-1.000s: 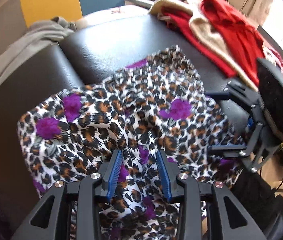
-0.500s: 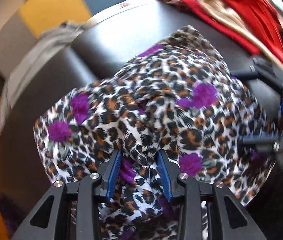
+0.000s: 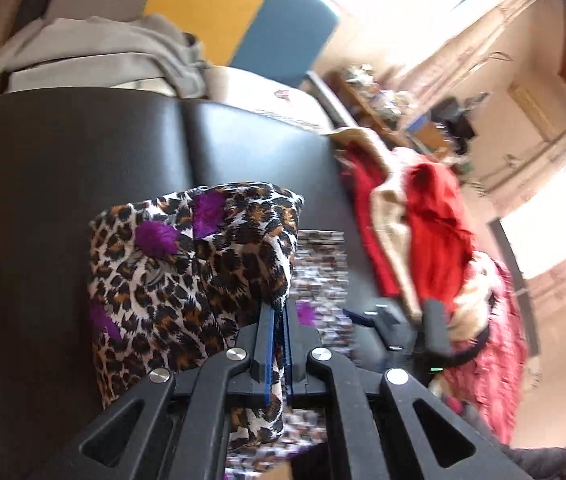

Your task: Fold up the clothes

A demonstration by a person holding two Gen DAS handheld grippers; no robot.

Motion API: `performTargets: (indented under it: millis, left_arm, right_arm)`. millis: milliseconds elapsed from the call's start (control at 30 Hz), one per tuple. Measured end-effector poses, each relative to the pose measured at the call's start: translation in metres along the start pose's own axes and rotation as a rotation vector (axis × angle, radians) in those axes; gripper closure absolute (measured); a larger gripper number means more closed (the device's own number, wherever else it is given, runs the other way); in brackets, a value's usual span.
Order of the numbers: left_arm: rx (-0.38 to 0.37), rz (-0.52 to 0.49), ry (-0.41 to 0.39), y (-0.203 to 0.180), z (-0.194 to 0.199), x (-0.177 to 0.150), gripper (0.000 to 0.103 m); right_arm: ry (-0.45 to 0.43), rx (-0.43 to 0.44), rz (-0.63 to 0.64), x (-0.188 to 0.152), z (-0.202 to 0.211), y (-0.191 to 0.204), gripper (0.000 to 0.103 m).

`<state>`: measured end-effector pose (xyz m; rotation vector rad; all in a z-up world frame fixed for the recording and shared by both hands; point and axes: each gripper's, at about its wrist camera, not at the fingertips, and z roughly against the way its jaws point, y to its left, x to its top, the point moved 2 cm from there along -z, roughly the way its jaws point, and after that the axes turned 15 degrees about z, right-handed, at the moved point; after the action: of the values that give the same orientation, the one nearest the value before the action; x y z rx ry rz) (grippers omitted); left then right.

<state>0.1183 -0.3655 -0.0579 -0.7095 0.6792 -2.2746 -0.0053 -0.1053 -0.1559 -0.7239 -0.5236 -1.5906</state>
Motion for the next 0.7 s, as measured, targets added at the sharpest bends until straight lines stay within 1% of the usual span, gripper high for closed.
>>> performTargets:
  millis: [33, 100, 133, 167, 200, 233, 267, 300, 333, 400, 467, 500, 567, 600, 667, 700]
  left_arm:
    - [0.011, -0.017, 0.004, -0.008, -0.003, -0.001, 0.101]
    - [0.070, -0.055, 0.017, -0.024, -0.012, -0.002, 0.101]
    - [0.138, -0.093, 0.017, -0.032, -0.016, -0.004, 0.101]
    - [0.260, -0.155, 0.009, -0.038, -0.022, -0.007, 0.101]
    - [0.362, -0.198, 0.018, -0.039, -0.035, -0.009, 0.101]
    - [0.431, -0.212, 0.042, -0.036, -0.049, -0.012, 0.100]
    - [0.460, -0.216, 0.067, -0.032, -0.056, -0.014, 0.100]
    - [0.474, -0.225, 0.097, -0.027, -0.064, -0.018, 0.100]
    - [0.472, -0.227, 0.125, -0.024, -0.070, -0.021, 0.099]
    - [0.413, -0.217, 0.181, -0.021, -0.078, -0.029, 0.095]
    - [0.378, -0.231, 0.216, -0.021, -0.086, -0.035, 0.093]
    - [0.359, -0.241, 0.221, -0.023, -0.088, -0.037, 0.093]
    - [0.325, -0.258, 0.203, -0.028, -0.083, -0.037, 0.092]
    - [0.312, -0.277, 0.191, -0.030, -0.080, -0.037, 0.088]
    - [0.301, -0.337, 0.172, -0.034, -0.073, -0.036, 0.086]
    - [0.310, -0.357, 0.156, -0.036, -0.069, -0.037, 0.086]
  right_arm:
    - [0.000, -0.001, 0.000, 0.000, 0.000, 0.000, 0.000]
    - [0.000, -0.001, -0.001, 0.000, 0.000, 0.000, 0.000]
    - [0.000, -0.001, -0.002, 0.000, 0.000, 0.000, 0.000]
    - [-0.002, 0.000, -0.004, 0.000, 0.000, 0.000, 0.000]
    - [-0.004, 0.000, -0.006, 0.000, 0.001, 0.000, 0.000]
    - [-0.006, 0.001, -0.008, -0.001, 0.001, 0.000, 0.000]
    - [-0.009, 0.002, -0.010, -0.001, 0.002, 0.000, 0.000]
    - [-0.012, 0.003, -0.012, -0.001, 0.002, 0.000, 0.000]
    - [-0.015, 0.006, -0.013, -0.001, 0.002, -0.001, 0.000]
    - [-0.020, 0.011, -0.018, -0.002, 0.002, -0.002, 0.000]
    - [-0.026, 0.015, -0.022, -0.002, 0.003, -0.003, 0.000]
    - [-0.027, 0.016, -0.024, -0.002, 0.003, -0.003, 0.000]
    - [-0.030, 0.018, -0.026, -0.002, 0.004, -0.003, 0.000]
    - [-0.032, 0.019, -0.027, -0.002, 0.004, -0.004, 0.000]
    - [-0.040, 0.026, -0.033, -0.003, 0.005, -0.005, 0.000]
    - [-0.044, 0.029, -0.036, -0.003, 0.005, -0.006, 0.000]
